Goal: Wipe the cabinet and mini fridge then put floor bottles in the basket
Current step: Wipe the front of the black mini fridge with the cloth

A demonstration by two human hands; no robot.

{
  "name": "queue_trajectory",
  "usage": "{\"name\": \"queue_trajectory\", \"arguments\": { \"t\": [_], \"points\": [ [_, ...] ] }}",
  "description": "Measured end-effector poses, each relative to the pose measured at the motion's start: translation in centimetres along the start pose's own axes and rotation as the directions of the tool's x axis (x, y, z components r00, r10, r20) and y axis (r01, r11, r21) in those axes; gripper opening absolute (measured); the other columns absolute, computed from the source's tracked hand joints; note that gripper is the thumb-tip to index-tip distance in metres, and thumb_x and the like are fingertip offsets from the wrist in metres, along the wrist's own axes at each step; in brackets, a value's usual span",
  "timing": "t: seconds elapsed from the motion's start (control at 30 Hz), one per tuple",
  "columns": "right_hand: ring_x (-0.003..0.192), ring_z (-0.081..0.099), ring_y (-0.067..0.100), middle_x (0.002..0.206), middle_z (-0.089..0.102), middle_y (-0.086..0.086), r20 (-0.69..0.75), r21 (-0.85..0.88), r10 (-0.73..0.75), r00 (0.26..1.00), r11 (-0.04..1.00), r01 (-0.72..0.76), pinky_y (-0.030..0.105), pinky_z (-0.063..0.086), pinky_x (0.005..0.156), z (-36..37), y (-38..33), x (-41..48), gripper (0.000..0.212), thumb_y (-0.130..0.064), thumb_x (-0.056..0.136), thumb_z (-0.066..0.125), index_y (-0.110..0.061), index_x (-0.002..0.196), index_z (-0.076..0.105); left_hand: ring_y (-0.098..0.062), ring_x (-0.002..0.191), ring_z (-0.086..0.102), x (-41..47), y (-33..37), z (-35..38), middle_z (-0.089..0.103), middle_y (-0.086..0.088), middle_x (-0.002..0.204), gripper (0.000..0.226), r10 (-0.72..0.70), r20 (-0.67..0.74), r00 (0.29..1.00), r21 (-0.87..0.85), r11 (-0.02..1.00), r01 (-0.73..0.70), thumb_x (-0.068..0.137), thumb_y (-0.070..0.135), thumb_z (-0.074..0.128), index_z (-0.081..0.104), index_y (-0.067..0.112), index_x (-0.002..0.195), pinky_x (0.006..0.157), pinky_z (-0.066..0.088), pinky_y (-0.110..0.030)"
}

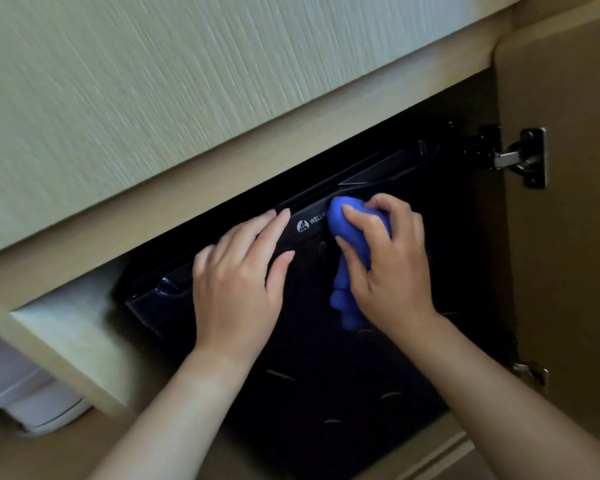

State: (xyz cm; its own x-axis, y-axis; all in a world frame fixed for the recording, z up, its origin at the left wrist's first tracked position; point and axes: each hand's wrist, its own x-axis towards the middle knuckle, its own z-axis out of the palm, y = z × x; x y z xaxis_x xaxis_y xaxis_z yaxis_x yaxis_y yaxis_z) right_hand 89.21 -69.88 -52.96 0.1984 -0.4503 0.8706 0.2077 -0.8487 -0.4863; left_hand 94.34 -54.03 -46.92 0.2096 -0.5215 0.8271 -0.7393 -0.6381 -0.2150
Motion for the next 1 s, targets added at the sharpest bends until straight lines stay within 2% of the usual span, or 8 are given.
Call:
{"name": "queue_trajectory", "arguments": {
  "t": [0.1, 0.2, 0.37, 0.53, 0.73, 0.83, 0.93, 1.0],
  "points": [
    [0.099, 0.044, 0.025, 0.118, 0.048, 0.012, -0.038, 0.011, 0.093, 0.995, 0.996, -0.092, 0.016, 0.028, 0.084, -0.6, 0.8, 0.0, 0.029, -0.032, 0.090, 0.051, -0.016, 0.114, 0.055, -0.018, 0.105, 0.052, -1.2, -1.7, -1.0, 0.062, 0.002, 0.119, 0.039, -0.053, -0.029, 0.998, 0.064, 0.996, 0.055, 0.089, 0.037, 0.057, 0.063, 0.021, 0.124, 0.082, 0.037, -0.035],
    [0.098, 0.046, 0.028, 0.118, 0.048, 0.015, -0.094, 0.063, 0.174, 0.980, 0.984, -0.168, 0.016, 0.026, 0.084, 0.0, -0.9, 1.1, 0.029, -0.029, 0.090, 0.051, -0.012, 0.113, 0.057, -0.022, 0.101, 0.055, -1.8, -1.5, -0.5, 0.063, 0.001, 0.117, 0.036, -0.105, -0.067, 0.992, 0.028, 0.994, 0.107, 0.090, 0.037, 0.058, 0.066, 0.021, 0.121, 0.082, 0.041, -0.037],
    [0.100, 0.042, 0.022, 0.120, 0.042, 0.006, 0.010, 0.032, -0.003, 1.000, 0.999, 0.002, 0.016, 0.027, 0.086, 0.3, -0.1, -0.5, 0.028, -0.033, 0.090, 0.051, -0.020, 0.115, 0.050, -0.020, 0.102, 0.054, -1.7, -0.4, 0.0, 0.064, 0.002, 0.115, 0.032, -0.219, -0.127, 0.967, -0.040, 0.976, 0.215, 0.088, 0.035, 0.062, 0.068, 0.023, 0.117, 0.082, 0.041, -0.034],
    [0.099, 0.046, 0.031, 0.118, 0.048, 0.017, -0.097, 0.047, 0.123, 0.988, 0.992, -0.119, 0.024, 0.031, 0.086, 0.5, -0.8, -0.2, 0.028, -0.030, 0.089, 0.051, -0.018, 0.114, 0.049, -0.024, 0.102, 0.057, -1.9, -0.5, 0.3, 0.064, 0.001, 0.115, 0.032, -0.206, -0.143, 0.968, -0.037, 0.978, 0.203, 0.089, 0.036, 0.060, 0.068, 0.022, 0.118, 0.079, 0.044, -0.038],
    [0.103, 0.041, 0.025, 0.123, 0.039, 0.006, -0.020, 0.022, -0.070, 0.997, 0.997, 0.071, 0.014, 0.025, 0.092, 1.4, -1.2, -1.0, 0.030, -0.032, 0.090, 0.053, -0.020, 0.117, 0.049, -0.025, 0.100, 0.058, -1.8, -0.7, 0.2, 0.065, 0.000, 0.115, 0.033, -0.190, -0.135, 0.972, -0.027, 0.982, 0.188, 0.089, 0.037, 0.060, 0.068, 0.022, 0.118, 0.077, 0.045, -0.039],
    [0.102, 0.043, 0.027, 0.123, 0.041, 0.007, 0.000, 0.001, -0.026, 1.000, 1.000, 0.026, 0.014, 0.025, 0.090, 0.6, 0.0, -1.5, 0.029, -0.032, 0.090, 0.051, -0.020, 0.116, 0.049, -0.023, 0.101, 0.057, -1.7, -0.7, 0.0, 0.065, 0.002, 0.115, 0.033, -0.201, -0.114, 0.973, -0.039, 0.980, 0.197, 0.089, 0.037, 0.060, 0.068, 0.024, 0.118, 0.076, 0.045, -0.037],
    [0.099, 0.046, 0.029, 0.121, 0.047, 0.013, -0.017, 0.015, 0.073, 0.997, 0.997, -0.072, 0.015, 0.026, 0.085, 0.2, -1.4, -1.0, 0.030, -0.032, 0.089, 0.050, -0.017, 0.115, 0.053, -0.019, 0.108, 0.058, -1.9, -1.0, -0.7, 0.063, 0.005, 0.120, 0.034, -0.163, -0.086, 0.983, -0.001, 0.987, 0.164, 0.091, 0.035, 0.054, 0.064, 0.027, 0.123, 0.082, 0.037, -0.035],
    [0.099, 0.047, 0.028, 0.120, 0.048, 0.013, -0.021, 0.021, 0.077, 0.997, 0.997, -0.077, 0.018, 0.030, 0.084, 0.5, -3.2, -0.4, 0.031, -0.032, 0.089, 0.050, -0.014, 0.114, 0.056, -0.013, 0.111, 0.058, -2.1, -1.5, -1.4, 0.063, 0.009, 0.123, 0.033, -0.113, -0.062, 0.992, 0.081, 0.990, 0.118, 0.091, 0.031, 0.054, 0.063, 0.032, 0.123, 0.091, 0.028, -0.036]
  ]
}}
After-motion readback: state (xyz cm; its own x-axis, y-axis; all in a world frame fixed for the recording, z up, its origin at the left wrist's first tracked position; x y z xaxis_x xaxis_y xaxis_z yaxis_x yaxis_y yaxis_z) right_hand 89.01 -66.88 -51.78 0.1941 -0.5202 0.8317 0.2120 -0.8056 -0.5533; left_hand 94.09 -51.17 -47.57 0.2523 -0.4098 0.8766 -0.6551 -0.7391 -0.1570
